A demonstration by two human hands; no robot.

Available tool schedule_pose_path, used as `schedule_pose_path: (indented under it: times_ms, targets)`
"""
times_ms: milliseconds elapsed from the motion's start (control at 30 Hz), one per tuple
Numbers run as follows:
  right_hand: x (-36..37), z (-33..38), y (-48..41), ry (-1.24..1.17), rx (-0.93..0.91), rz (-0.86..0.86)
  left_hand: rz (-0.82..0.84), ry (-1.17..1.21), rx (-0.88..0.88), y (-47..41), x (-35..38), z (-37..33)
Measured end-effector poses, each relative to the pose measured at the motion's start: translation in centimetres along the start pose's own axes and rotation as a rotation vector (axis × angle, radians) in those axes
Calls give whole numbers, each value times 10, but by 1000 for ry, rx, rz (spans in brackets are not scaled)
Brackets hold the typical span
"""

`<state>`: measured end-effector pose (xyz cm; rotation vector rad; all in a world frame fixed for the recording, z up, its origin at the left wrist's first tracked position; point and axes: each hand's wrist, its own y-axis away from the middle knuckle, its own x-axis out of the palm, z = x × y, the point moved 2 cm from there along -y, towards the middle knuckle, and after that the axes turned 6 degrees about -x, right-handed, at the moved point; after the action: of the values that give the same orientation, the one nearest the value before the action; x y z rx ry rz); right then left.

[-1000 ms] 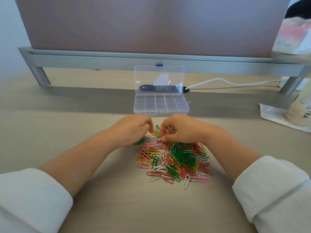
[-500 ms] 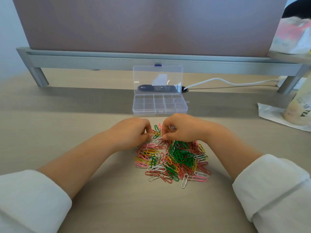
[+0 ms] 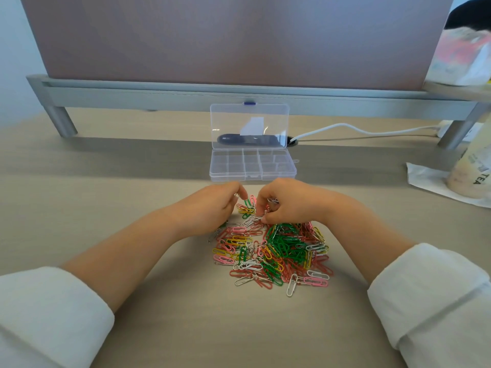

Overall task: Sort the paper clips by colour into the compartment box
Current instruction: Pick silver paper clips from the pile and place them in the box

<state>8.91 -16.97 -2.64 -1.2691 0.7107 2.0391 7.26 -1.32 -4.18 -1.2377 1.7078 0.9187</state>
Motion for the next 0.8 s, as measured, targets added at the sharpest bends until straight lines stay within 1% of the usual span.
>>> schedule_pose_path:
  times_ms: [233,300,433,633,700,800]
  targets:
    - [0,-3,-3,10,32,11,-19,49,-3,1,0,1]
    - [0,-3,-3,-23,50,7,-43,49,5,1,0,-1]
    - [-2,0,0,-140,51,-15,-86,-59,29,-1,-2,-4]
    - [-5,7,0,-158,34,-21,-80,-139,-10,-3,-2,-3]
    - [-4,8,0,-162,34,-35,-96,-140,4,-2,-3,-3]
    - [-2,6,-2,-145,28,-59,-122,-79,1,0,-4,-1]
